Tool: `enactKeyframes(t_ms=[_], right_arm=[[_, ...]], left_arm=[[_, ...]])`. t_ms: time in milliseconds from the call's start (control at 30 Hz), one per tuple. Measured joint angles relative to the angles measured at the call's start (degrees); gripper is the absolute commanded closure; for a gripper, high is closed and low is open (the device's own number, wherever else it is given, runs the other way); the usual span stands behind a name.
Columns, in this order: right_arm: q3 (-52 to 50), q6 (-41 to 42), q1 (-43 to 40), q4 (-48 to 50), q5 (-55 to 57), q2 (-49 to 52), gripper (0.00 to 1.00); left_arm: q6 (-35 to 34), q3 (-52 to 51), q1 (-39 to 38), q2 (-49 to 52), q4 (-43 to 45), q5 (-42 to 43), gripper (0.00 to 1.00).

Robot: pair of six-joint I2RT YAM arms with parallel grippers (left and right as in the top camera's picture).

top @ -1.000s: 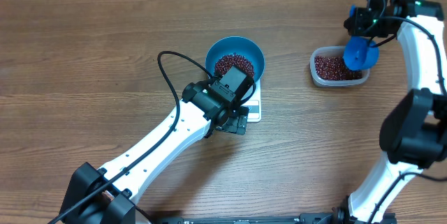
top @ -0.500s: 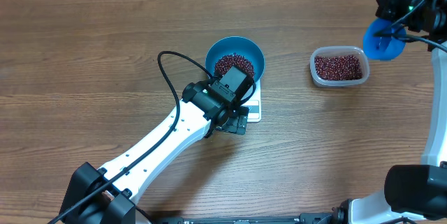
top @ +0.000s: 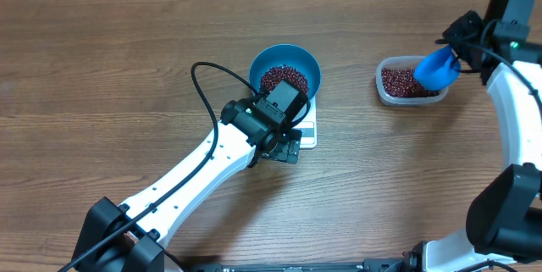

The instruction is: Scoop item into bowl and weigh 150g on scale

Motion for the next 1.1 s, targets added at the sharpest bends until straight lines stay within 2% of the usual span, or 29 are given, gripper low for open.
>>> enactKeyframes(t_ms=[233,400,533,667,800,933,1100], right_arm=[[-9.35,12.94,-0.59,10.1,2.78,0.0,0.96],[-13.86,17.11,-0.74,14.56,3.78,0.0,0.83],[-14.08,18.05,-0.72,15.1,4.09,0.0,0.78],[-14.08,18.53,-0.7,15.37,4.33,0.0,0.47],[-14.1,14.58,-0.7,14.91,4.42,0.0,0.35],[-14.08,6.64,-0.72,11.93,4.42,0.0,0.23],[-11.02,-4.48,-2.23,-0.17,3.15,0.0,0.18]], left_arm=[[0.0,0.0,0.0,0.0,0.0,0.0,0.01],[-0.02,0.02,0.0,0.0,0.0,0.0,0.0],[0.0,0.0,0.0,0.0,0.0,0.0,0.0],[-0.02,0.0,0.0,0.0,0.0,-0.02,0.01],[-0.02,0.0,0.0,0.0,0.0,-0.02,0.01],[-0.02,0.0,0.0,0.0,0.0,0.0,0.01],[0.0,0.0,0.0,0.0,0.0,-0.02,0.0]])
